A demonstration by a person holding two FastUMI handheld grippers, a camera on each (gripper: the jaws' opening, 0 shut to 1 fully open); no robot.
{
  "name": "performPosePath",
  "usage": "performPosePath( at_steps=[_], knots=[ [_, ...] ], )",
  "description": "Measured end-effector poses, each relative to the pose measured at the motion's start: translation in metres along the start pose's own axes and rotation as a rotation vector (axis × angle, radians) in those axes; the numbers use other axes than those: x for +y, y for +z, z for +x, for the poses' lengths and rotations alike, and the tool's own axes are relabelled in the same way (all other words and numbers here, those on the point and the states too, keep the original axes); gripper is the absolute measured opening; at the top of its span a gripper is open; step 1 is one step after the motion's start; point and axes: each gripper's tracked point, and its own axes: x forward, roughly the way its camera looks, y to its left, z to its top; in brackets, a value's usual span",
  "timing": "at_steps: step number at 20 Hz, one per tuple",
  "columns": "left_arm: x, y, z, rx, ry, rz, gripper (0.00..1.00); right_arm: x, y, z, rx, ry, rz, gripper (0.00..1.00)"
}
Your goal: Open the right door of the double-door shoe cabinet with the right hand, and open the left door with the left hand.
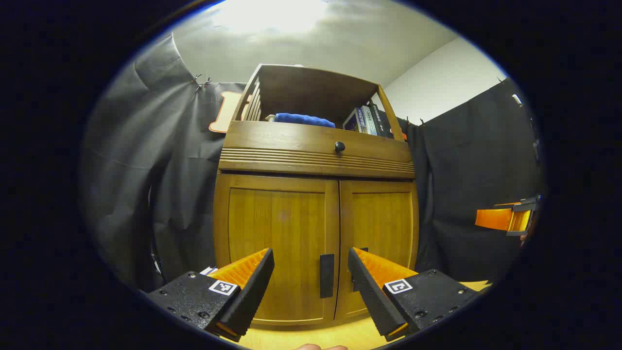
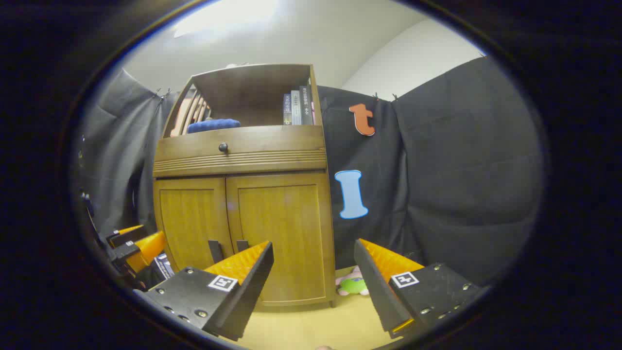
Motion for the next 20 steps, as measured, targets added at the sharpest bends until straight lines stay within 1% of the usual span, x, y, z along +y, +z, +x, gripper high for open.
performPosePath(
  at_steps=[1, 2, 4, 5, 6, 8, 11, 14, 15, 17, 20],
  knots=[
    [-0.002, 0.003, 0.002, -0.017, -0.012, 0.003, 0.94, 0.000, -0.001, 0.002, 0.000, -0.002, 0.006, 1.00],
    [-0.004, 0.001, 0.003, -0.008, -0.030, 0.014, 0.94, 0.002, -0.004, 0.004, 0.001, 0.003, 0.010, 1.00],
    [-0.009, 0.000, 0.002, -0.005, -0.054, 0.000, 0.94, 0.007, -0.015, 0.007, 0.022, 0.011, 0.022, 1.00],
    [-0.007, -0.002, 0.001, 0.004, -0.053, -0.008, 0.94, 0.012, -0.022, 0.006, 0.039, 0.027, 0.026, 0.99],
    [-0.006, -0.001, 0.000, 0.003, -0.047, -0.010, 0.94, 0.018, -0.027, 0.006, 0.053, 0.043, 0.032, 1.00],
    [-0.001, 0.000, -0.002, 0.000, -0.036, -0.003, 0.94, 0.023, -0.031, 0.003, 0.065, 0.066, 0.036, 0.99],
    [0.005, 0.006, -0.004, -0.018, -0.032, -0.008, 0.94, 0.019, -0.029, 0.000, 0.060, 0.052, 0.018, 0.99],
    [0.014, 0.007, -0.005, -0.016, -0.036, -0.016, 0.94, 0.021, -0.023, 0.001, 0.046, 0.068, 0.038, 0.99],
    [0.018, 0.008, -0.005, -0.020, -0.032, -0.017, 0.95, 0.016, -0.020, 0.002, 0.040, 0.053, 0.047, 0.99],
    [0.024, 0.009, -0.005, -0.022, -0.025, -0.020, 0.94, 0.010, -0.010, 0.009, 0.016, 0.039, 0.070, 0.99],
    [0.022, 0.007, -0.005, -0.012, -0.042, -0.037, 0.93, 0.008, -0.009, 0.024, 0.016, 0.031, 0.048, 1.00]
  ],
)
